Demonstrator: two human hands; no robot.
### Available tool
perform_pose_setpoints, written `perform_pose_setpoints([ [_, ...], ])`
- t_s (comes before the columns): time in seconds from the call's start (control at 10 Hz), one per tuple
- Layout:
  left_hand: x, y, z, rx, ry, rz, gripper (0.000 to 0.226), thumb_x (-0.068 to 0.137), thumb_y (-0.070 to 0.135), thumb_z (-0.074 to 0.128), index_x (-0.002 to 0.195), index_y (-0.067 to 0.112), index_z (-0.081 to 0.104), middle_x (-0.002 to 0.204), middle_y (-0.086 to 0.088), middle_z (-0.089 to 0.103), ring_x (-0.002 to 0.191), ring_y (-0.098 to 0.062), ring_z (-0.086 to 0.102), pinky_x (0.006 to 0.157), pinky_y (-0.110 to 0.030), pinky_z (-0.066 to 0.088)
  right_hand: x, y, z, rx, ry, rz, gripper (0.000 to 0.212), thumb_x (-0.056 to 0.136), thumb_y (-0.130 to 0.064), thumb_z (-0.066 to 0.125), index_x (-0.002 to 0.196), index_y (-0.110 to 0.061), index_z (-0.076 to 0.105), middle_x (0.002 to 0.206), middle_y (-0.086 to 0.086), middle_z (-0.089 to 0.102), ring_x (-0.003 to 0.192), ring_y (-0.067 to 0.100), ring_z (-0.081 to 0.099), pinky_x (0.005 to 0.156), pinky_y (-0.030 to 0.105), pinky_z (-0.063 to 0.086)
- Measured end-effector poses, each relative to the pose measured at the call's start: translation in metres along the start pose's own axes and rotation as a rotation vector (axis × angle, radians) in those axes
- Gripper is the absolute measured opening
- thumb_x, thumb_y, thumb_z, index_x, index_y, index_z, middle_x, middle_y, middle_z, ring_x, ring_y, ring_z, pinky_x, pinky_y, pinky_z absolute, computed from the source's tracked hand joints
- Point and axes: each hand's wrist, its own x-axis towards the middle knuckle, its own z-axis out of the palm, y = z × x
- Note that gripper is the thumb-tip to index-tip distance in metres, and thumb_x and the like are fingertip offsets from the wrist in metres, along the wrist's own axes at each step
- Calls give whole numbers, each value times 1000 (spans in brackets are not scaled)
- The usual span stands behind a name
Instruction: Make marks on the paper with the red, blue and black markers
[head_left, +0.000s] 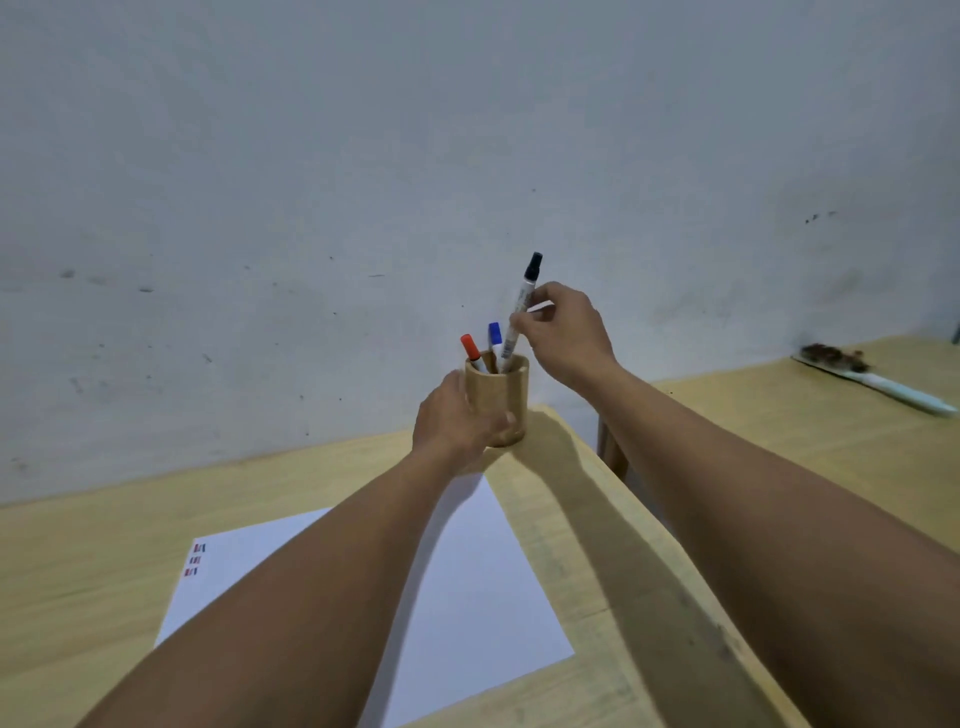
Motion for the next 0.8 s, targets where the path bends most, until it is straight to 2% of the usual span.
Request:
perform_pose_setpoints([
  [0.1, 10, -6, 9, 26, 11, 47, 63, 75, 35, 81, 129, 19, 53, 123, -1, 65, 102, -20, 59, 87, -36, 52, 4, 8, 12, -50, -65, 31, 14, 94, -24, 66, 101, -13, 72, 88, 0, 71, 81, 17, 66, 69, 30, 51],
  [0.2, 13, -11, 15, -41, 57, 48, 53, 84, 44, 71, 127, 18, 53, 120, -1, 67, 105, -22, 64, 89, -42, 55, 7, 16, 20, -96, -166, 125, 18, 89, -17, 69, 87, -2, 78, 86, 15, 73, 73, 24, 62, 65, 35, 50],
  [0.3, 13, -16, 19, -106, 81, 50, 54, 86, 43, 68, 133, 19, 51, 122, 1, 66, 108, -20, 64, 90, -42, 56, 8, 21, 25, -150, -232, 188, 23, 83, -13, 70, 81, 10, 72, 71, 17, 52, 62, 20, 43, 58, 32, 36],
  [0.4, 16, -19, 21, -126, 76, 50, 56, 84, 37, 73, 133, 21, 52, 117, 5, 65, 104, -17, 64, 88, -38, 56, 9, 24, 28, -171, -219, 154, 29, 86, -17, 73, 93, 10, 75, 81, 27, 66, 66, 21, 53, 60, 39, 45],
  [0.5, 16, -19, 21, -129, 74, 45, 60, 80, 38, 77, 132, 21, 52, 115, 8, 65, 105, -17, 64, 89, -36, 55, 8, 26, 30, -179, -190, 121, 18, 89, -18, 73, 93, -2, 81, 96, 15, 77, 88, 26, 70, 67, 36, 54],
  [0.6, 18, -21, 22, -150, 64, 39, 67, 76, 38, 82, 133, 20, 52, 118, 7, 64, 106, -16, 64, 91, -36, 55, 4, 29, 29, -181, -181, 94, 15, 93, -14, 68, 96, -8, 82, 97, 8, 77, 92, 22, 69, 65, 27, 46],
  [0.7, 16, -17, 19, -124, 56, 22, 68, 77, 37, 81, 134, 19, 51, 124, 2, 65, 109, -20, 64, 93, -40, 54, -2, 25, 27, -158, -171, 81, 19, 94, -12, 63, 94, -8, 82, 97, 7, 77, 92, 21, 68, 66, 27, 47],
  [0.8, 12, -15, 14, -88, 45, -20, 67, 81, 29, 78, 139, 17, 47, 131, -3, 62, 115, -22, 61, 90, -32, 50, -9, 17, 21, -105, -118, 64, 18, 95, -14, 63, 98, -12, 81, 100, 1, 76, 96, 18, 68, 70, 25, 46],
])
